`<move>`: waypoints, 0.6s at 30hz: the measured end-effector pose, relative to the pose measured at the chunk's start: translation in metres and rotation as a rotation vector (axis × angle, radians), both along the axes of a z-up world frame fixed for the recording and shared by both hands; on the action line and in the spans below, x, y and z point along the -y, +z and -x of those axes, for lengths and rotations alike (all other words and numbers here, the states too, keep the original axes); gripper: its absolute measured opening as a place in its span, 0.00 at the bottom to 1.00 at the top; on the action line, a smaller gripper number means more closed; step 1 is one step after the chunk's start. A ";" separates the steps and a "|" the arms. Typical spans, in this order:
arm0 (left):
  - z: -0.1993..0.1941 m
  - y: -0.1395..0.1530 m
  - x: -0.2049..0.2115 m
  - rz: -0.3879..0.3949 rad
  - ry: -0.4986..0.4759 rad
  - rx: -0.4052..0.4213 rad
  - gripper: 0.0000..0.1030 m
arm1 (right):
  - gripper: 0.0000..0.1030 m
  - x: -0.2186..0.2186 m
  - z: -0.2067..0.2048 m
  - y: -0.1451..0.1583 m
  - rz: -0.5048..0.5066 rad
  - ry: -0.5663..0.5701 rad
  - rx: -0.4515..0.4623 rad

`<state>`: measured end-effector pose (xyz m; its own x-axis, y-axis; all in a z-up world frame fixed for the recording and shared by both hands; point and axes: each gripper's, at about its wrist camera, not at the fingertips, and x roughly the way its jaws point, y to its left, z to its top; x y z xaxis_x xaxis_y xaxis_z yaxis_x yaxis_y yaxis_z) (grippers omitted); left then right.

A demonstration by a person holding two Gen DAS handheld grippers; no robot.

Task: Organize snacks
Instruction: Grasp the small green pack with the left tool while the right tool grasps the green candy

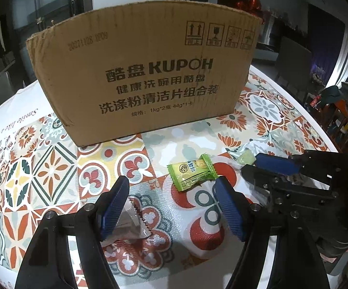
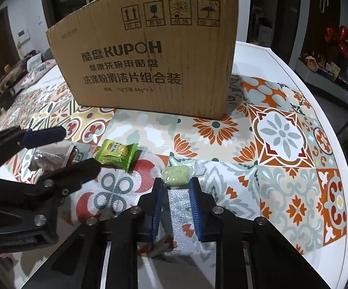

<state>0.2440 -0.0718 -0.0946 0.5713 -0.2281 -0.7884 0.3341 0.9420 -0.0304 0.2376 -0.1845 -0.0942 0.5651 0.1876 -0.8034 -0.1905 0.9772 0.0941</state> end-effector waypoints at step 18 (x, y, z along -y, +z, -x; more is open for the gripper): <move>-0.025 -0.023 0.031 -0.003 0.099 -0.045 0.66 | 0.22 0.035 0.004 0.010 -0.074 -0.114 0.054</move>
